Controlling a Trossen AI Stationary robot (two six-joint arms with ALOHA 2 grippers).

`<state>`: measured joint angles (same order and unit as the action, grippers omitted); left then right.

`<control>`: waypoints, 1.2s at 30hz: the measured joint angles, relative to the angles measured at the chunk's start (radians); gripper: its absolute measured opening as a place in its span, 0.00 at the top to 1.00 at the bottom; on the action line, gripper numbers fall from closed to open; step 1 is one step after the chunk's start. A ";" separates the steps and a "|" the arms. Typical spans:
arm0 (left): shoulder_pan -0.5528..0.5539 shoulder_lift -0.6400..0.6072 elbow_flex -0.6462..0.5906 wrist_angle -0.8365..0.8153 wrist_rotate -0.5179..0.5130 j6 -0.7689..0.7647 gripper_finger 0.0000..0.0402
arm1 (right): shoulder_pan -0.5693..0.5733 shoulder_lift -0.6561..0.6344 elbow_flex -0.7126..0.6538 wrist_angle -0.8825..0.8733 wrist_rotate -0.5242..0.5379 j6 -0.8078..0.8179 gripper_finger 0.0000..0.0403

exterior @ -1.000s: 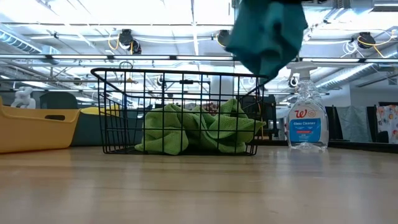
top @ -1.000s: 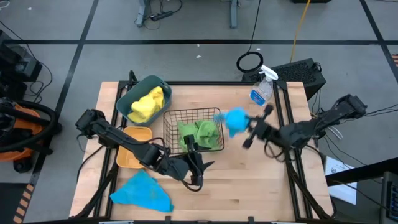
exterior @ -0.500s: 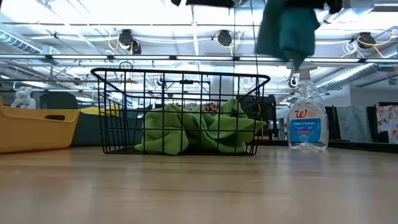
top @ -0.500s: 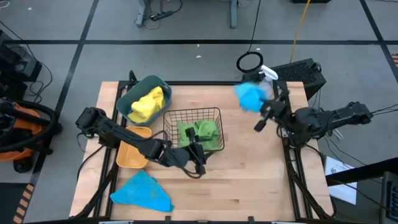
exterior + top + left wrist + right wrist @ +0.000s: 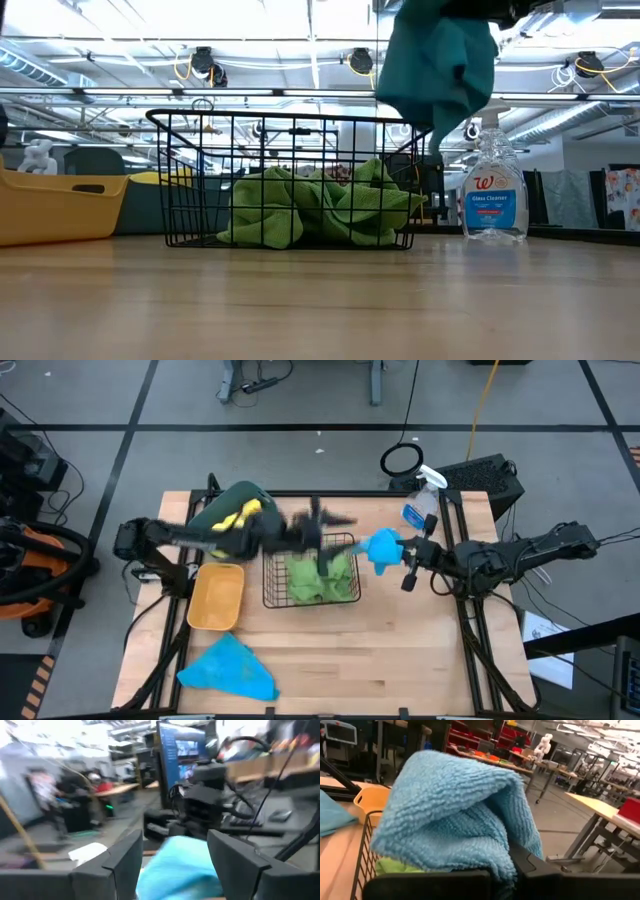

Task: Sort microfiber towel by color & place in baskets
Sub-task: Put the top blue microfiber towel into the yellow bin

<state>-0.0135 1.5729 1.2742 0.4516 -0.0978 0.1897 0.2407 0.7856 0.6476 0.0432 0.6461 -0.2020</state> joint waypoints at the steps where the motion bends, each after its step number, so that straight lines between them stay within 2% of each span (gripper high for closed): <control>1: 0.052 0.017 0.011 0.007 0.089 -0.057 0.44 | -0.004 -0.001 0.000 0.005 -0.008 -0.010 0.98; 4: 0.170 0.071 0.041 0.029 0.318 -0.213 0.42 | -0.028 -0.003 0.000 0.008 -0.072 -0.059 0.98; 7: 0.221 0.129 0.062 0.069 0.426 -0.262 0.37 | -0.071 0.000 0.000 0.024 -0.157 -0.095 0.98; 12: 0.209 0.188 0.090 0.070 0.437 -0.227 0.28 | -0.171 0.043 0.000 0.059 -0.313 -0.125 0.98; 16: 0.175 0.198 0.092 0.034 0.410 -0.139 0.29 | -0.232 0.091 0.000 0.062 -0.355 -0.125 0.98; 19: 0.147 0.200 0.092 -0.022 0.390 -0.074 0.37 | -0.257 0.123 0.000 0.078 -0.367 -0.125 0.98; 22: 0.116 0.207 0.093 -0.052 0.300 -0.016 0.50 | -0.269 0.145 0.000 0.121 -0.390 -0.141 0.98; 28: 0.087 0.209 0.095 -0.142 0.254 0.056 0.91 | -0.285 0.158 -0.002 0.178 -0.420 -0.169 0.98; 29: 0.084 0.210 0.095 -0.149 0.250 0.055 0.95 | -0.288 0.156 -0.001 0.187 -0.422 -0.169 0.97; 32: 0.085 0.212 0.095 -0.156 0.244 0.058 0.97 | -0.291 0.157 -0.001 0.189 -0.421 -0.149 0.94; 36: 0.089 0.211 0.095 -0.178 0.200 0.089 0.98 | -0.292 0.155 -0.001 0.158 -0.413 -0.082 0.84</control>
<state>0.0752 1.7844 1.3687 0.2734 0.1017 0.2789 -0.0513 0.9409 0.6468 0.2008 0.2329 -0.2838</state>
